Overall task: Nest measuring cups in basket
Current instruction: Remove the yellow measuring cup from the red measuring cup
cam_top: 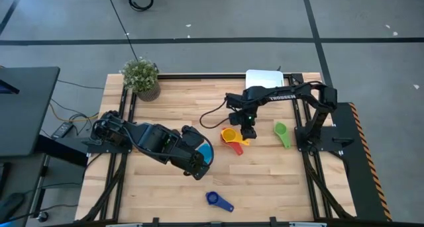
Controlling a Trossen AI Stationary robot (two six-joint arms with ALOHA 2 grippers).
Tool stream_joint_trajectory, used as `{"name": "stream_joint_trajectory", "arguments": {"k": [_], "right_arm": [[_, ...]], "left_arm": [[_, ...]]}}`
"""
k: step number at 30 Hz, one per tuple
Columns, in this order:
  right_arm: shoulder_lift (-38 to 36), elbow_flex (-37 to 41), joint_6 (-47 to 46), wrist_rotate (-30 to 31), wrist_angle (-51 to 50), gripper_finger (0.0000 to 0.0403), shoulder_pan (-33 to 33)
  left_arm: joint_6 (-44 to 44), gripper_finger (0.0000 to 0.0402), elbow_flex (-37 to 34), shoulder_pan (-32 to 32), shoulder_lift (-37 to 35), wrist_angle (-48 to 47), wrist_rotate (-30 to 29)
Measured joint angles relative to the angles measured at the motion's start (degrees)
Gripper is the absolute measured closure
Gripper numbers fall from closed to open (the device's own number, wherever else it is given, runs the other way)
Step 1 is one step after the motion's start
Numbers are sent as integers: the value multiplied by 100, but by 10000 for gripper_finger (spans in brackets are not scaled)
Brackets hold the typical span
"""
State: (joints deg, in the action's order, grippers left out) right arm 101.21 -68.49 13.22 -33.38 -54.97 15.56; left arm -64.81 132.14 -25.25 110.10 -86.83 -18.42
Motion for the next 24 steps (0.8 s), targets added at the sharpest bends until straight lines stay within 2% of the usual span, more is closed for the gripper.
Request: {"name": "stream_joint_trajectory", "arguments": {"k": [5, 13, 24], "right_arm": [[0, 369, 37, -98, 326, 213, 52], [0, 588, 45, -809, 950, 217, 50], [0, 1083, -18, -840, 1324, 255, 50]], "left_arm": [[13, 312, 0, 2, 0, 0, 1], [11, 312, 0, 2, 0, 0, -1], [-5, 312, 0, 6, 0, 0, 1]]}}
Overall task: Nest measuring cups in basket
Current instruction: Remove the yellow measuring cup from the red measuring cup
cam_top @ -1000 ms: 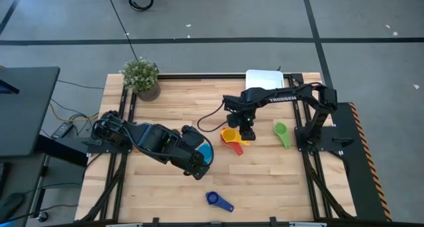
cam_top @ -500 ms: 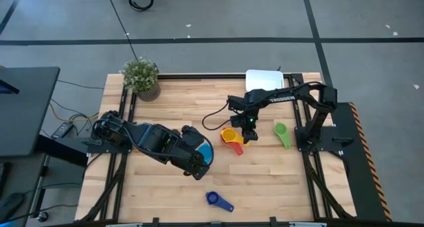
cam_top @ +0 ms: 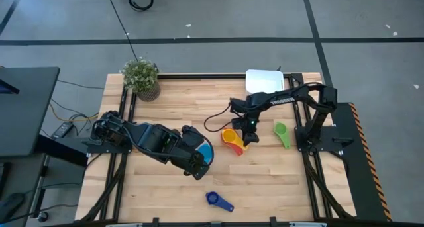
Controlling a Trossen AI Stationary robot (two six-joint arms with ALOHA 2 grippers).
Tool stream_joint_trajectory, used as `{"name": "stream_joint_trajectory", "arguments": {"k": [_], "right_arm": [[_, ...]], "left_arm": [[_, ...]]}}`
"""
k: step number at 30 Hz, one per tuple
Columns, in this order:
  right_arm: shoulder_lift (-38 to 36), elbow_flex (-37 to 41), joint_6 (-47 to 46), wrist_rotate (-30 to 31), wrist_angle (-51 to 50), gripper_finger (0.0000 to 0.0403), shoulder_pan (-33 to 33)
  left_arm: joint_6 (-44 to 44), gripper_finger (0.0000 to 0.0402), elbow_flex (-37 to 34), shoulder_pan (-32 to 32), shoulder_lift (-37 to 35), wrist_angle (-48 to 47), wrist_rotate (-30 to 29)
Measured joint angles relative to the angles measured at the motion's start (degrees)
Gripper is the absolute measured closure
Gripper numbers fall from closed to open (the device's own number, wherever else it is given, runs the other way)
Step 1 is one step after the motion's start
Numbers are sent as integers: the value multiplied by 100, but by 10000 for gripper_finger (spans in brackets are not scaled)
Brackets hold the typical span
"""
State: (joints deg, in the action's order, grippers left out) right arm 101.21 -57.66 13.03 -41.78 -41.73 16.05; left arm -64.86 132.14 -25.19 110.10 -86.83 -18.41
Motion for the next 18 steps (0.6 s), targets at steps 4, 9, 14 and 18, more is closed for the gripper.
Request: {"name": "stream_joint_trajectory", "arguments": {"k": [4, 9, 14, 18], "right_arm": [[0, 194, -232, 2, 217, 277, 2], [0, 237, -271, 4, 320, 322, 11], [0, 235, -255, -21, 335, 379, 11], [0, 233, -279, -168, 328, 393, 47]], "left_arm": [[2, 312, 0, 0, 0, -2, -2], [4, 312, 0, 0, 0, -2, -2], [7, 312, 0, 0, 0, -2, 0], [16, 312, 0, 0, 0, -2, 0]]}}
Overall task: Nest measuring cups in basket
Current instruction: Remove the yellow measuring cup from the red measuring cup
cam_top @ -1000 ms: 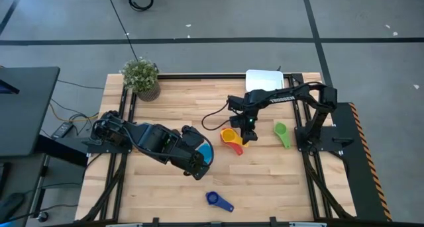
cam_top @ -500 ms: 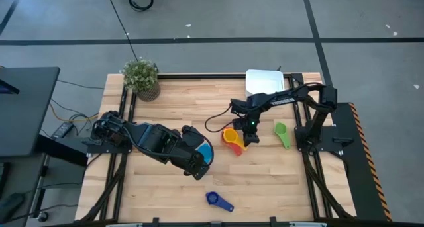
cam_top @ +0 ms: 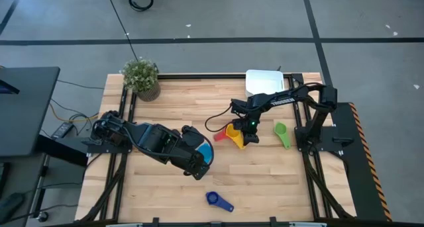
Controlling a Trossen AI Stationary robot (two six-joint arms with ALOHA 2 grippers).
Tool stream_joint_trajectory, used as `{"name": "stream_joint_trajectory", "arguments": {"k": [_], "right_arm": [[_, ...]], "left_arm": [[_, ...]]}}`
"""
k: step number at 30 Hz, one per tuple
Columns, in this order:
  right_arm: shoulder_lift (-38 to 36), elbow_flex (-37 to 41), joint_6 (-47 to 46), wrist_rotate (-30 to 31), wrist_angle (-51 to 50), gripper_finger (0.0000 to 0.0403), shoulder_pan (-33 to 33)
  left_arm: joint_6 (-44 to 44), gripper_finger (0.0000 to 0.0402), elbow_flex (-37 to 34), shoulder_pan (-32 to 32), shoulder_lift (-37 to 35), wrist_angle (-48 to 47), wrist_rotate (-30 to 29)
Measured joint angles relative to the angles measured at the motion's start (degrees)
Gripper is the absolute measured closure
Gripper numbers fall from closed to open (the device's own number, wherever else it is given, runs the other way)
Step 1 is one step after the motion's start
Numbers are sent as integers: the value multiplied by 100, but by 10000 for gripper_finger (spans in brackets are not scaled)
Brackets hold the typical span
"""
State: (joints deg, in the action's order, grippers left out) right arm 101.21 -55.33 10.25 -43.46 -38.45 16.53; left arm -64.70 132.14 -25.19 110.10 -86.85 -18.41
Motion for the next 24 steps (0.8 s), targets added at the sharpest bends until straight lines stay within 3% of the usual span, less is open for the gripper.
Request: {"name": "stream_joint_trajectory", "arguments": {"k": [9, 13, 19, 24], "right_arm": [[-1, -8, -24, -295, -78, 398, 121], [-9, -195, 70, -62, -362, 400, 123], [-9, -811, 477, 181, -1060, 400, 125], [-12, -1532, 1030, 529, -2386, 400, 69]], "left_arm": [[0, 312, 0, 0, 0, -2, -2], [0, 312, 0, 0, 0, 0, 0], [0, 312, 0, 0, 0, -2, 0], [-2, 312, 0, -9, 0, -7, 0]]}}
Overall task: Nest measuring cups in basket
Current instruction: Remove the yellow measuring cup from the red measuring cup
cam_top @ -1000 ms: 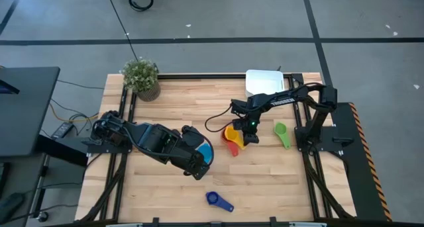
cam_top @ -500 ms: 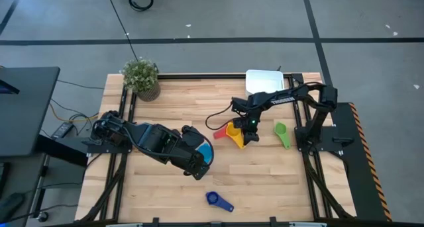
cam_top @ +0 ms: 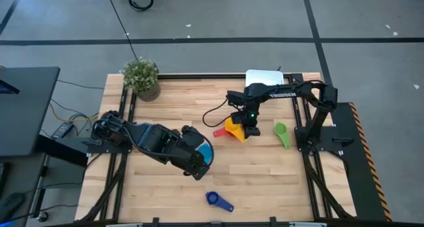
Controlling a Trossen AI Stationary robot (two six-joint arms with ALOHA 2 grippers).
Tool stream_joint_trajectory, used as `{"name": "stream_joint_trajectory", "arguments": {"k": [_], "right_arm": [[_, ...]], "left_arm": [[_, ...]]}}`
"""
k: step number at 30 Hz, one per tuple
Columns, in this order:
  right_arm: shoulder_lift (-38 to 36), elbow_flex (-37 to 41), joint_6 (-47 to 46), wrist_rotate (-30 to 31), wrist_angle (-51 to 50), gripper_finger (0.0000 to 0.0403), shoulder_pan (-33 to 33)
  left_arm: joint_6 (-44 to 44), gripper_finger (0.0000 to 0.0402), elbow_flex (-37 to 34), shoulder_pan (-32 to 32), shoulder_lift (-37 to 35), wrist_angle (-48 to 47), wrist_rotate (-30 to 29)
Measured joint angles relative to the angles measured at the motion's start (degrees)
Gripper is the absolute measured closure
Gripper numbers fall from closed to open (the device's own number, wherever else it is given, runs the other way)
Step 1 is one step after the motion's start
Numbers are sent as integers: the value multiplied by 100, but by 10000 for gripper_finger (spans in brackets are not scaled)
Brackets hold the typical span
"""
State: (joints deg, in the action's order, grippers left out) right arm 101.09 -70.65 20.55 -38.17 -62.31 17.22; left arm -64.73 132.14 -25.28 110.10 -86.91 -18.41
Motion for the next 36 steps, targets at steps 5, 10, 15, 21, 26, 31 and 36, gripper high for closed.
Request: {"name": "stream_joint_trajectory", "arguments": {"k": [5, 10, 15, 21, 26, 31, 36], "right_arm": [[-154, -484, 396, 762, -1426, 400, -300], [-699, -501, 259, 885, -1977, 400, -800], [-1253, -244, -172, 1042, -1922, 400, -1540], [-1469, 633, -1108, 960, -1100, 400, -2338], [-1411, 1471, -1763, 511, 184, 400, -2708], [-1375, 2114, -2411, 533, 1386, 400, -2942], [-1234, 2501, -2555, 552, 1847, 400, -3075]], "left_arm": [[-3, 312, 0, -9, 0, -133, 0], [-11, 312, 0, -9, 2, -311, 0], [165, 312, 0, -9, 2, -308, 0], [247, 312, 0, -9, 2, -310, 0], [393, 312, 0, -9, 2, -308, 76], [396, 312, 0, -11, 2, -310, 193], [405, 312, 0, -9, 2, -310, 258]]}}
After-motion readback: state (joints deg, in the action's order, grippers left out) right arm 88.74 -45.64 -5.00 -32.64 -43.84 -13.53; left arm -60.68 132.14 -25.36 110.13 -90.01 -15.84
